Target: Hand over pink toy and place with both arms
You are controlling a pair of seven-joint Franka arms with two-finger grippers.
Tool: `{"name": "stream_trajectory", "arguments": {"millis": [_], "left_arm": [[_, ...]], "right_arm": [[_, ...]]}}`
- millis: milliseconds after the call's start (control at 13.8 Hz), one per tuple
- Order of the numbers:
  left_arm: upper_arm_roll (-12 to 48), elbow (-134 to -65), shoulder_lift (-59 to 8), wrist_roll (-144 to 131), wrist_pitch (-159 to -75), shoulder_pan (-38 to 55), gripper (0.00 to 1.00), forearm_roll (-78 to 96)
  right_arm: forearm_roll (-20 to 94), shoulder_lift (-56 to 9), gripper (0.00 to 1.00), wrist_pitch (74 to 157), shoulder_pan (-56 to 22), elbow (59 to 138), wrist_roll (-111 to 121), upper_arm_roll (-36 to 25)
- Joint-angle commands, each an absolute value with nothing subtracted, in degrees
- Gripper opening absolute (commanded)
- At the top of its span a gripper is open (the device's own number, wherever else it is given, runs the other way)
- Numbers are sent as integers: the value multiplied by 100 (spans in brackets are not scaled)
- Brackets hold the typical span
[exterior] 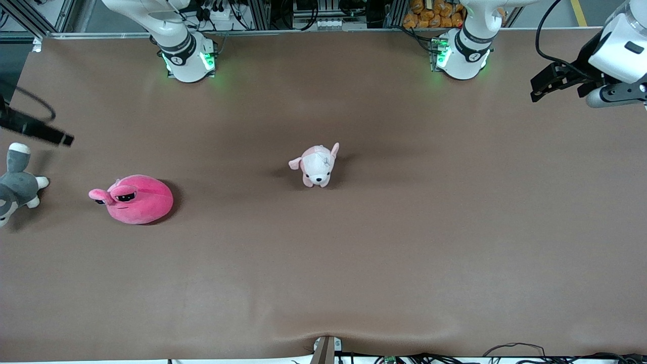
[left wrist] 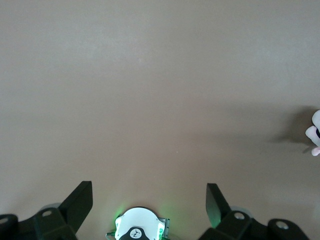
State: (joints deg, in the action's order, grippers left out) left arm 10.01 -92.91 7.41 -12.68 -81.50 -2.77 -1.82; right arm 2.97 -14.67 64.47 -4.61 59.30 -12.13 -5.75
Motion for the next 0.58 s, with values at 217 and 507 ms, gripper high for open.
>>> {"name": "stream_trajectory", "arguments": {"millis": [217,507], "left_arm": [[993,-9185,817,-1222,-8033,-387,100,-211],[993,-9202,791,-1257,-8042,-387,100,-211]], "right_arm": [[79,437,100,7952,-422,8750,17,-642],[70,457,100,7972,-413,8824,18,-633]]}}
